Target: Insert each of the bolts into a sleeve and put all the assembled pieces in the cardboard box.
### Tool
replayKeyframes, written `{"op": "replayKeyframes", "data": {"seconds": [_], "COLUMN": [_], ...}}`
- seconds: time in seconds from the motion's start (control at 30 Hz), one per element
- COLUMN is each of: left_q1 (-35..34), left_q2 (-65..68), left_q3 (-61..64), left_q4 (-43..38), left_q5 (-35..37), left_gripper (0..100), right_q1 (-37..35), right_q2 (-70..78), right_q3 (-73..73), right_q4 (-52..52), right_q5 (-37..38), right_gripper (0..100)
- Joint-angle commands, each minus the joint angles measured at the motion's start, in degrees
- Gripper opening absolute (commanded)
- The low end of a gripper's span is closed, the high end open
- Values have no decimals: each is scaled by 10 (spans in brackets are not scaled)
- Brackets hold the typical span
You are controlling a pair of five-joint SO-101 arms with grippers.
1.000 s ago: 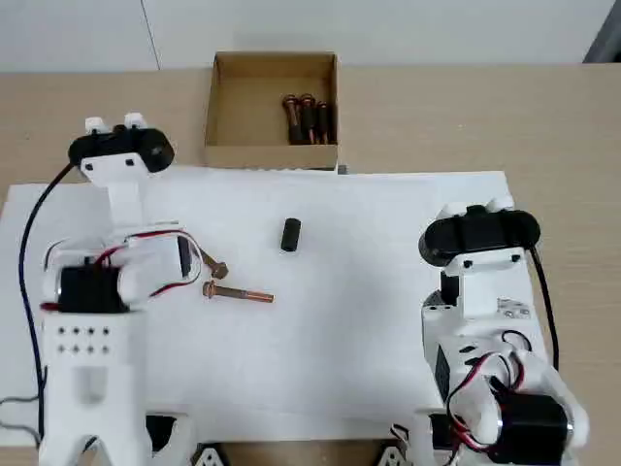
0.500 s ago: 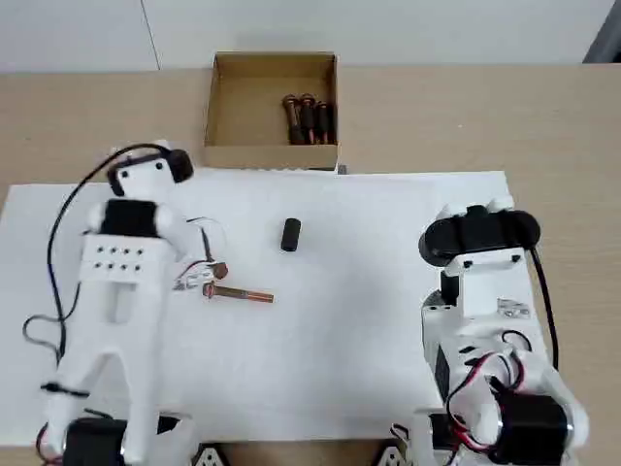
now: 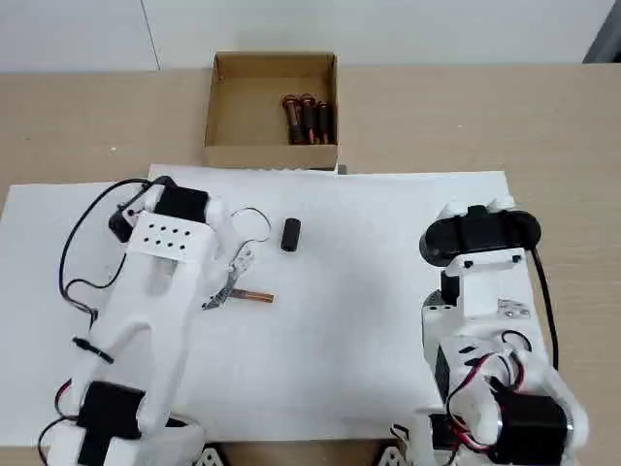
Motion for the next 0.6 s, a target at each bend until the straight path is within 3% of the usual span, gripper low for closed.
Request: {"op": "replayKeyframes", "data": {"seconds": [0.0,0.23,0.57], "left_q1": [5,-4,-23], "left_q2": [8,46,103], "left_q3": [-24,-24,-25], "left_q4": [-25,-40,-77], "left_q5": [4,-11,-16], "left_gripper": [6,195,180], "right_q1": [0,1,0], "right_q2": [1,1,1], "right_q3": [-4,-3,-3], "right_q4": [-15,-41,-46], "right_q5": [-5,-4,-4], "right_gripper": [4,4,4]}}
